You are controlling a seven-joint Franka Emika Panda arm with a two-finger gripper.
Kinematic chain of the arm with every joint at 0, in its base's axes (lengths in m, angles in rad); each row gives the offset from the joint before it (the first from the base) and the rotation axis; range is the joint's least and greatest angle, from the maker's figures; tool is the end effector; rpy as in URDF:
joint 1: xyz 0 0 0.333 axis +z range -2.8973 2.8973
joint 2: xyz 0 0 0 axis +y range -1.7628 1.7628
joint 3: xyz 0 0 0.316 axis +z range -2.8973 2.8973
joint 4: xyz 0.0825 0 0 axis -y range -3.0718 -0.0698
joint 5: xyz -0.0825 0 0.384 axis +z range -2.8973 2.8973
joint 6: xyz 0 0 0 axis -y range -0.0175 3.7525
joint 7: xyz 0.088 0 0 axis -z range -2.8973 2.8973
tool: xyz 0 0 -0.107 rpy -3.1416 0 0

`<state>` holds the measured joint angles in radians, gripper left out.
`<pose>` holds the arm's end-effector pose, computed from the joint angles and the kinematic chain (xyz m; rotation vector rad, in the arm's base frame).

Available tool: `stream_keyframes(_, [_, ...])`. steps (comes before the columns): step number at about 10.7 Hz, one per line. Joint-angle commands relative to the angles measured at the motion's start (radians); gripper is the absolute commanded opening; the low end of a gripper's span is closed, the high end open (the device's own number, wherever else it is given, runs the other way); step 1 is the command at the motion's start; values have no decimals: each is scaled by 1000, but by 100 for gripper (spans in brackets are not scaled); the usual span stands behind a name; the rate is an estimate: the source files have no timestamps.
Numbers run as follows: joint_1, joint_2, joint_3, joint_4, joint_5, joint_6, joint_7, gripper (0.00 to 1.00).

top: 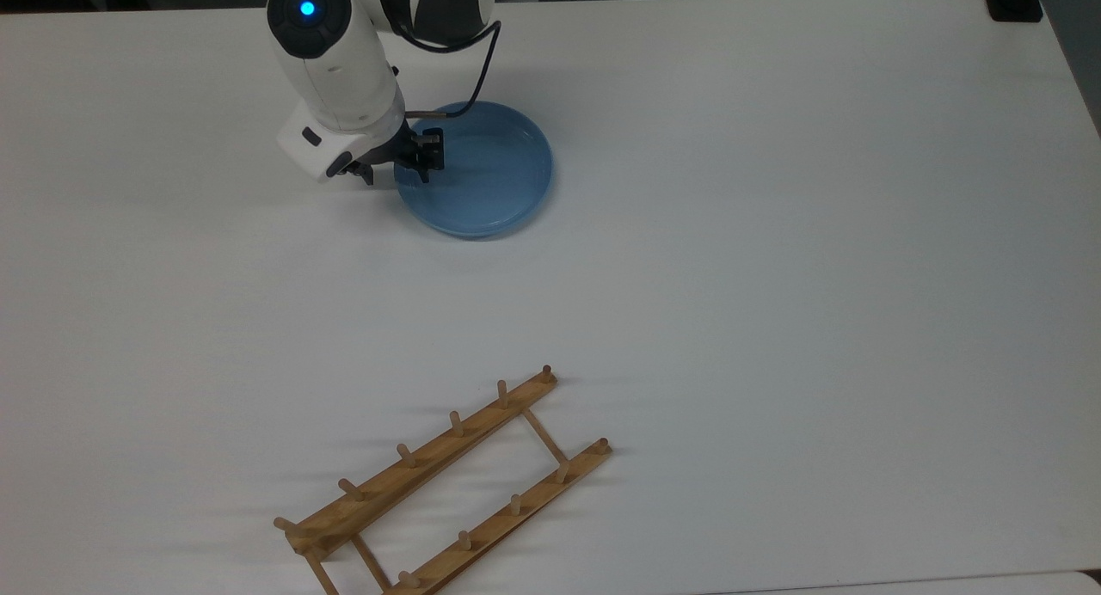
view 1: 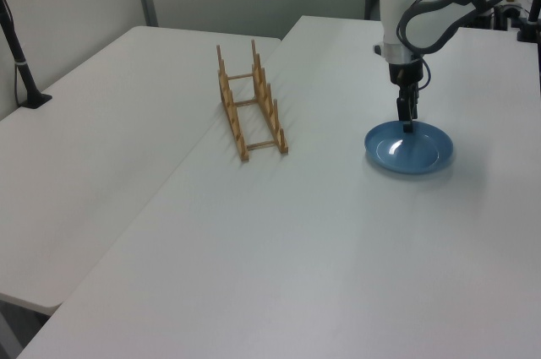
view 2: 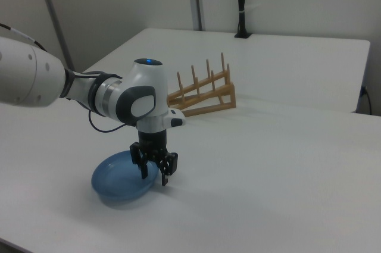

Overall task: Place plate in plate rack
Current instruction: 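Pinch the plate rim with the gripper and lift it upright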

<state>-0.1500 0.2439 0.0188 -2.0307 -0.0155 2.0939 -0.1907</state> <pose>0.5648 -0.0755 0.3131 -3.1063 -0.1061 0.2799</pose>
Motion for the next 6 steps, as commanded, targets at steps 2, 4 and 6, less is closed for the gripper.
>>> stream_keyframes(2, [7, -5, 39, -2, 20, 20, 59, 0])
stream_keyframes(4, [9, -9, 53, 3, 20, 20, 89, 0])
stream_keyframes(6, [6, -27, 64, 10, 20, 15, 79, 0])
